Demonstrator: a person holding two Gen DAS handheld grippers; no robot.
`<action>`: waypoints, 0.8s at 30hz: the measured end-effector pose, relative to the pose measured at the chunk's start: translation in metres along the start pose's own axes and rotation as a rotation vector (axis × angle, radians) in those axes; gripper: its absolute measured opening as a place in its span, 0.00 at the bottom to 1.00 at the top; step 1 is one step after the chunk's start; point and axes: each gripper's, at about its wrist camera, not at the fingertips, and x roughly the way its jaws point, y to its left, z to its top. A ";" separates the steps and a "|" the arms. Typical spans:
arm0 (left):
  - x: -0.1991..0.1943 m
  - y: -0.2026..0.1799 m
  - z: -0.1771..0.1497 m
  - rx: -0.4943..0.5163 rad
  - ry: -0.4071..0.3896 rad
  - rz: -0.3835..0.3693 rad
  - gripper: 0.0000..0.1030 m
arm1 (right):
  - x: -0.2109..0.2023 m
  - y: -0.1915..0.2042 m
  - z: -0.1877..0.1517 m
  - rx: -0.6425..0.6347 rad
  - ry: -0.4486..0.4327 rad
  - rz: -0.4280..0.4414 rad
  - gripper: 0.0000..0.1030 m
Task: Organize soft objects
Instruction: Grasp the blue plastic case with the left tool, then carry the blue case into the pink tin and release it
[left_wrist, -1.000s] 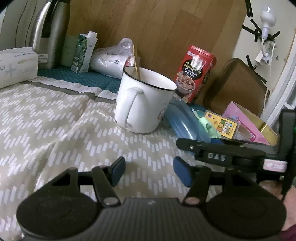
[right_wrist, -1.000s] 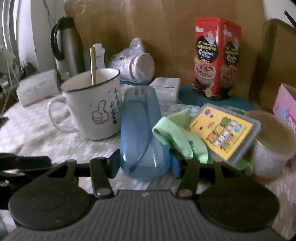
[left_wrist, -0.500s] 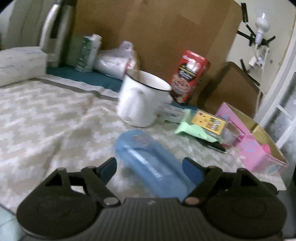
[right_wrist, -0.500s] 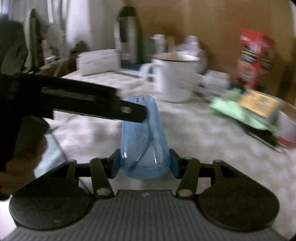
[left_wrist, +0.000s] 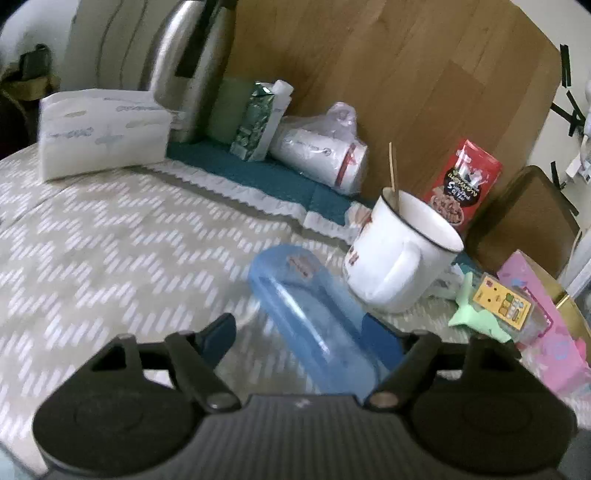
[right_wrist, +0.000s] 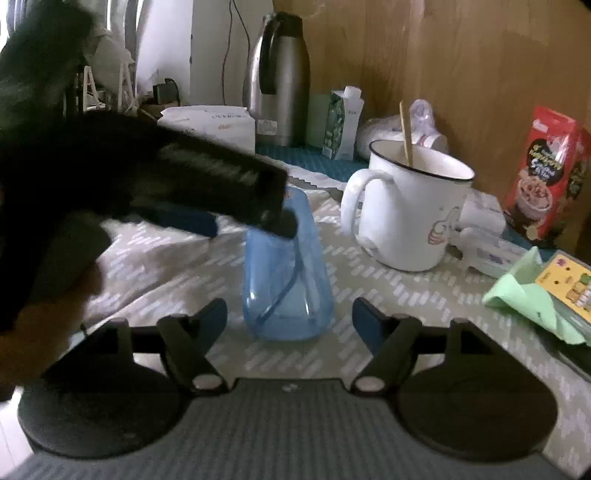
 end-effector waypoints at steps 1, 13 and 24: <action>0.003 0.001 0.004 0.004 0.000 -0.006 0.71 | 0.000 0.000 -0.001 0.000 -0.002 -0.004 0.74; 0.006 -0.007 0.002 -0.042 0.015 -0.097 0.44 | -0.022 -0.011 -0.010 0.055 0.052 0.024 0.53; -0.015 -0.121 -0.082 0.047 0.130 -0.317 0.44 | -0.153 -0.055 -0.106 0.089 -0.094 -0.247 0.53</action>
